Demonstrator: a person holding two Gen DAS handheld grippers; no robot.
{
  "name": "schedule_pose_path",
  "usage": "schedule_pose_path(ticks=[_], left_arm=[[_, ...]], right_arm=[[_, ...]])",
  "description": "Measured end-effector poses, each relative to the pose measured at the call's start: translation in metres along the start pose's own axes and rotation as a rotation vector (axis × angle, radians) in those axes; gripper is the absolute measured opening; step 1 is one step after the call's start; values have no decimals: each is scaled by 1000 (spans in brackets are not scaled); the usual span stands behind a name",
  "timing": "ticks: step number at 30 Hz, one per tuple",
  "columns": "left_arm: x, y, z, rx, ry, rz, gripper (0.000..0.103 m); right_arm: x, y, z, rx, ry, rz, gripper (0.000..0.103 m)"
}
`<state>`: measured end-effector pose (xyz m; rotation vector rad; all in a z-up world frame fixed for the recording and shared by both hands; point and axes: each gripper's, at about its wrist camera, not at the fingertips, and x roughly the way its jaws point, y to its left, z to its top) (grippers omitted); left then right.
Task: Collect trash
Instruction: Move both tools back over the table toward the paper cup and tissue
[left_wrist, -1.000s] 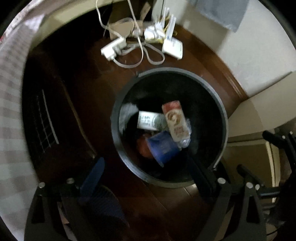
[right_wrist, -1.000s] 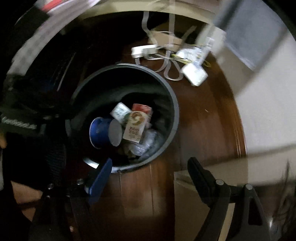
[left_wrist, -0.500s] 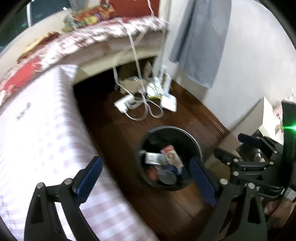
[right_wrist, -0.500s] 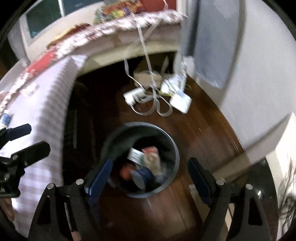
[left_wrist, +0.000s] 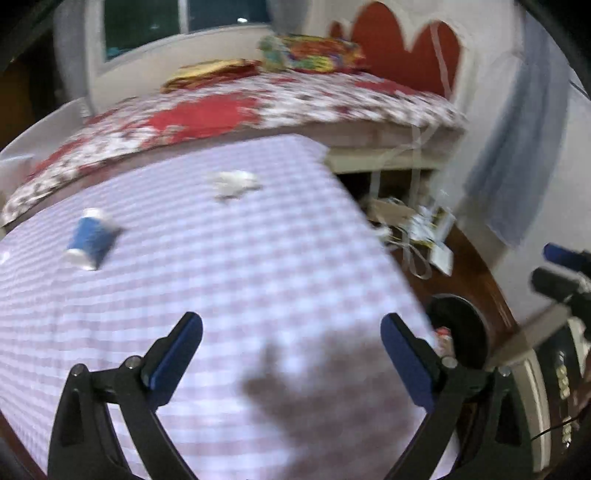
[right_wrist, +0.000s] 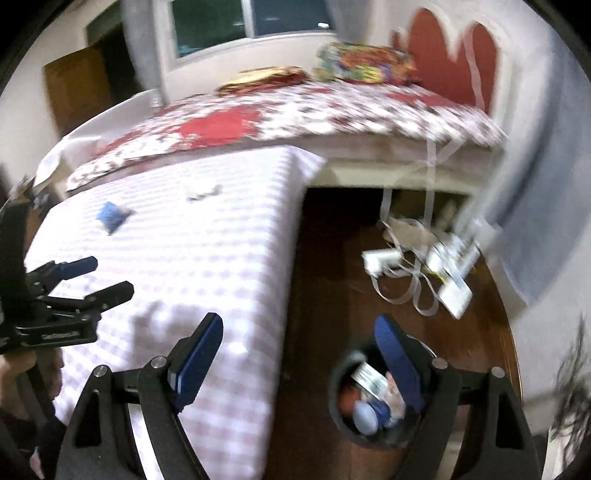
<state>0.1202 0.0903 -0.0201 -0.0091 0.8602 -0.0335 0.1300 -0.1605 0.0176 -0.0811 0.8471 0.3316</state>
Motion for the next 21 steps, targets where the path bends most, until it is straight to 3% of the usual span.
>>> schedule_pose_path(ticks=[5, 11, 21], left_arm=[[-11, 72, 2, -114, -52, 81, 98], [-12, 149, 7, -200, -96, 188, 97], [15, 217, 15, -229, -113, 275, 96]], right_arm=[[9, 60, 57, -105, -14, 68, 86], [30, 118, 113, -194, -33, 78, 86], [107, 180, 158, -256, 34, 77, 86]])
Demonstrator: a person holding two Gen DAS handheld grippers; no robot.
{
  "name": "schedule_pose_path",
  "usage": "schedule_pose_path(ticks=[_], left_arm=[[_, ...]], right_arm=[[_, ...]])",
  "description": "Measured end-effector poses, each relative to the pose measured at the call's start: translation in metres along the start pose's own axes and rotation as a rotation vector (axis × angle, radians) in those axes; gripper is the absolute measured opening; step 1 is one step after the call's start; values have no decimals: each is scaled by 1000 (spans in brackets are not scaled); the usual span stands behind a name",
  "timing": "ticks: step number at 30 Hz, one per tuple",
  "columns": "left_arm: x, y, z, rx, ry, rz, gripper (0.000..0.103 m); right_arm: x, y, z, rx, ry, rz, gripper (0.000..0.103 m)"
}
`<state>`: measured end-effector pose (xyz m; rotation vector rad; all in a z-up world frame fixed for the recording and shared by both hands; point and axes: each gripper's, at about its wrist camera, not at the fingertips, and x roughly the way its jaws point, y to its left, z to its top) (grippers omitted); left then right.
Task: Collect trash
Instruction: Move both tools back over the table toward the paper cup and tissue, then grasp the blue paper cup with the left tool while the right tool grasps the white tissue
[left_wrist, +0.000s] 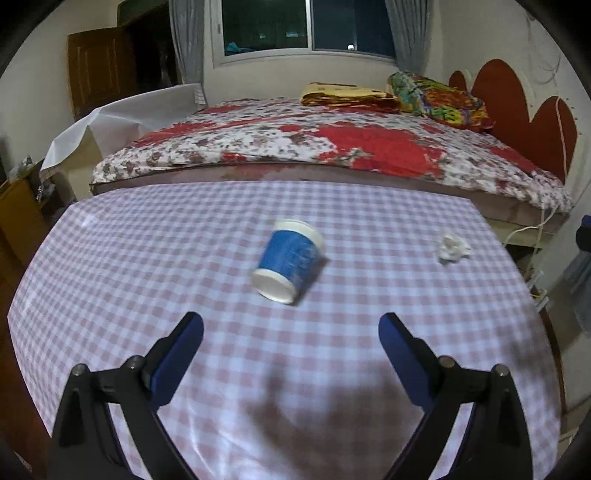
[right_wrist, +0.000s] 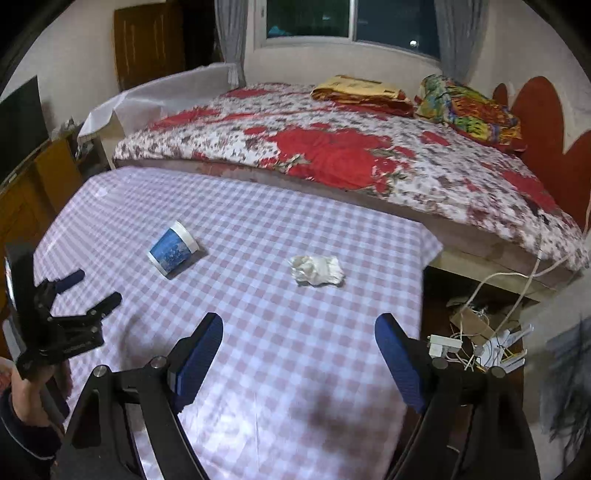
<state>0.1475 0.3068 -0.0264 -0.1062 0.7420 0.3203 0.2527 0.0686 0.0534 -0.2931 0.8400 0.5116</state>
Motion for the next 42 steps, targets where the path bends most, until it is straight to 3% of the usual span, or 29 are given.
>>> schedule_pose_path(ticks=[8, 16, 29, 33, 35, 37, 42], left_arm=[[61, 15, 14, 15, 54, 25, 96], [114, 10, 21, 44, 115, 23, 96], [144, 9, 30, 64, 112, 9, 96], [150, 6, 30, 59, 119, -4, 86], [153, 5, 30, 53, 122, -17, 66], [153, 4, 31, 54, 115, -16, 64], [134, 0, 29, 37, 87, -47, 62]], right_arm=[[97, 4, 24, -40, 111, -25, 86], [171, -13, 28, -18, 155, -43, 86], [227, -22, 29, -8, 193, -45, 85], [232, -25, 29, 0, 190, -45, 68], [232, -26, 29, 2, 183, -45, 58], [230, -28, 29, 4, 178, -44, 45], [214, -34, 26, 27, 157, -18, 37]])
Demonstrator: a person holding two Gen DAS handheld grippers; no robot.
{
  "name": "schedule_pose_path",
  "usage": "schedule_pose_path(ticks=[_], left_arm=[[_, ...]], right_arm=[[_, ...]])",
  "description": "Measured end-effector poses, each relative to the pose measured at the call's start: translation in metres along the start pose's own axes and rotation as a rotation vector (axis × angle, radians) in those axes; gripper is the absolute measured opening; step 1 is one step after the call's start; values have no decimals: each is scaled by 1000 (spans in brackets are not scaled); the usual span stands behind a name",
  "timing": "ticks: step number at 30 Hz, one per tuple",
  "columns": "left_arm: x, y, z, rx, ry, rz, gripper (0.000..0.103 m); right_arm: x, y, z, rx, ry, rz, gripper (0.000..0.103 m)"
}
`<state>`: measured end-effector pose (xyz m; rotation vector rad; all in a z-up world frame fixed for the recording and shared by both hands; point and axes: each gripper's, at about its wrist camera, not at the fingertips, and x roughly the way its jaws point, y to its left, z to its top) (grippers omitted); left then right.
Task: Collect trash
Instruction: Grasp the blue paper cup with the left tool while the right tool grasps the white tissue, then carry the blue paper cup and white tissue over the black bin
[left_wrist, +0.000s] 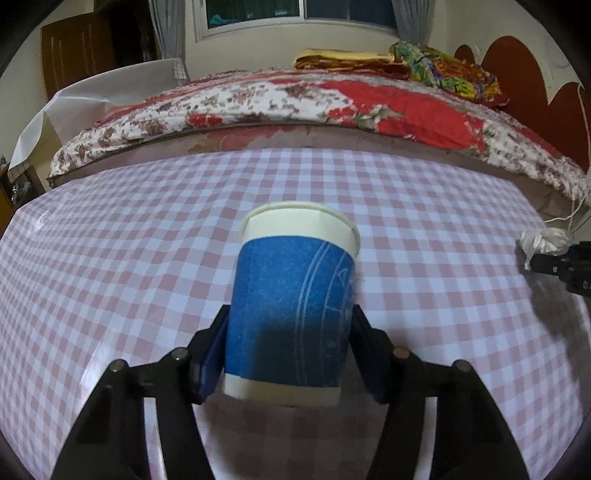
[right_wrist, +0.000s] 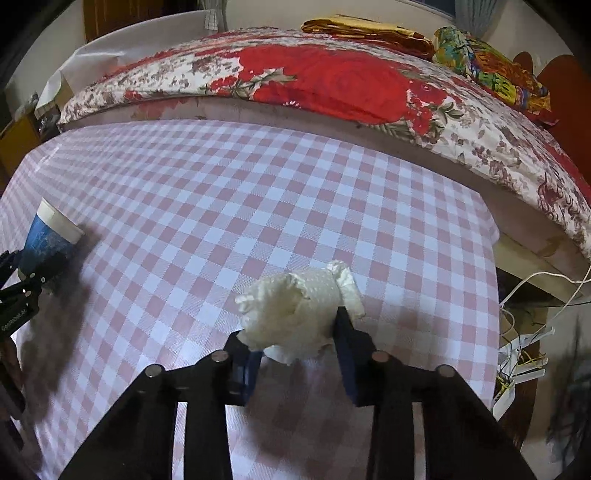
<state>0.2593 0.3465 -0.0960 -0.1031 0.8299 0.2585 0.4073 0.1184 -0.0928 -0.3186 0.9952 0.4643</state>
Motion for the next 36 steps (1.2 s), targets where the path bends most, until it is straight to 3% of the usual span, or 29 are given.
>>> schedule_pose_path(ticks=[8, 22, 36], left_arm=[[-47, -26, -8, 13, -51, -64, 62], [-126, -76, -39, 41, -105, -133, 62], [-166, -143, -63, 117, -111, -232, 62]], right_arm=[[-65, -9, -28, 22, -93, 48, 36], [-173, -17, -99, 13, -209, 40, 36], [-235, -55, -167, 61, -262, -2, 36]])
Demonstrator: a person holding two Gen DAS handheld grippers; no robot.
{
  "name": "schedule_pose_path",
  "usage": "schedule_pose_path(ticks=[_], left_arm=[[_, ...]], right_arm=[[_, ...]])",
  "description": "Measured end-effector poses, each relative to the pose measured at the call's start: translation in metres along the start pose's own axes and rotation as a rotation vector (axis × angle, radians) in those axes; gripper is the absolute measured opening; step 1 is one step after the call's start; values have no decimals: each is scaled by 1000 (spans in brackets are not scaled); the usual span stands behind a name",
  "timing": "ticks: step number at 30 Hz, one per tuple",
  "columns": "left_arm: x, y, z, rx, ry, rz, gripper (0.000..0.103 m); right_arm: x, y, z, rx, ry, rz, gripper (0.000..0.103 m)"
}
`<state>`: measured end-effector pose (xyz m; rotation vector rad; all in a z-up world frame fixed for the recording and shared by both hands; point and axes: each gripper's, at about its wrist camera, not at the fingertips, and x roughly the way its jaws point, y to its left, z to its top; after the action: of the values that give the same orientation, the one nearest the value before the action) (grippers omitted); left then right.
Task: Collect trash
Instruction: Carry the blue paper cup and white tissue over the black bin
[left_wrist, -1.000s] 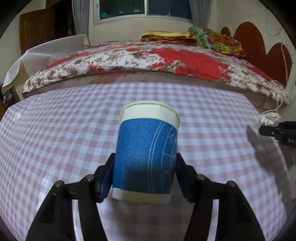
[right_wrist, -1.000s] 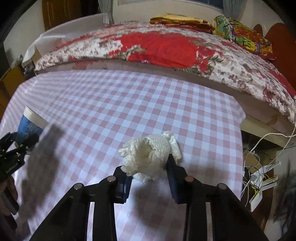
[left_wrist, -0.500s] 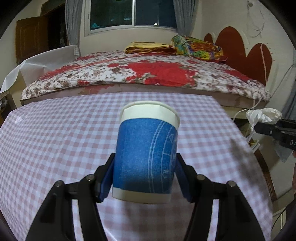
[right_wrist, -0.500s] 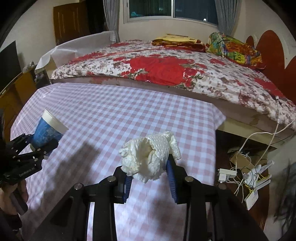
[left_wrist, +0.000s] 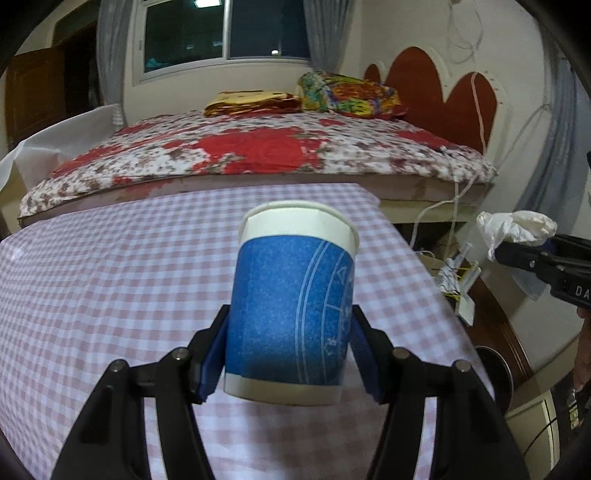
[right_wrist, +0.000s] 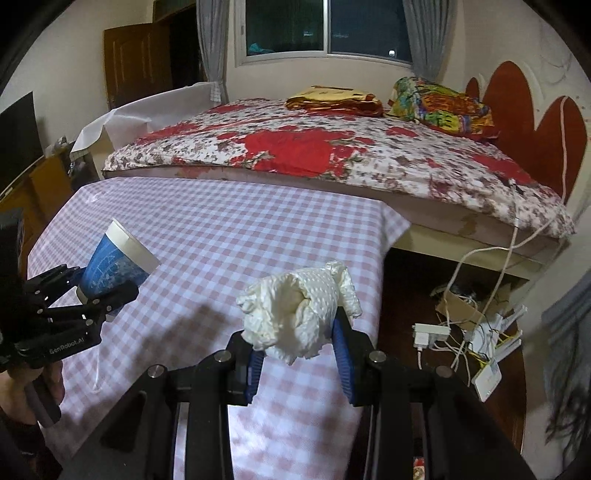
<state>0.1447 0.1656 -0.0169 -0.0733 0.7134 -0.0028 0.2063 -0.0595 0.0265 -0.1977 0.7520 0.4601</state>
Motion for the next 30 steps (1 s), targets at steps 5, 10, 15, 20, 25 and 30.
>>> schedule_pose_path(ticks=[5, 10, 15, 20, 25, 30], left_arm=[[-1, -34, -4, 39, 11, -49, 62], [0, -69, -5, 88, 20, -99, 62], [-2, -99, -7, 131, 22, -140, 62], [-4, -129, -12, 176, 29, -176, 62], [-5, -156, -18, 204, 43, -216, 62], [-3, -181, -24, 236, 61, -250, 62]], right_arm=[[-20, -25, -19, 36, -10, -27, 36], [-38, -48, -40, 68, -17, -57, 36], [-55, -72, -61, 99, -15, -88, 36], [-70, -97, -83, 136, -12, -123, 36], [-79, -117, -103, 184, 1, -146, 36], [-87, -133, -126, 225, 13, -168, 36]])
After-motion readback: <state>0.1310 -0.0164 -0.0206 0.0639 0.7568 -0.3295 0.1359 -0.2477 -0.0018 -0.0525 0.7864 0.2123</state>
